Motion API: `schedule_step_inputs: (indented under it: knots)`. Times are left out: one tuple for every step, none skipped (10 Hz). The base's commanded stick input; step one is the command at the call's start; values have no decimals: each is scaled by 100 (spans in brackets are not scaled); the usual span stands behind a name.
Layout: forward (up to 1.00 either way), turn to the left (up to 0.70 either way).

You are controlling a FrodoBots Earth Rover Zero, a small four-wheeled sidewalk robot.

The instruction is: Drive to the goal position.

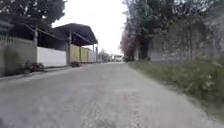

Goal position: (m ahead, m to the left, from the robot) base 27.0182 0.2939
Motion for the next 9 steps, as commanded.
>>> schedule_step_inputs:
  knots:
    - [100,-22]
    - [100,-23]
    - [100,-3]
    - [100,0]
    - [100,0]
    - [100,0]
    - [100,0]
    - [100,0]
    - [100,0]
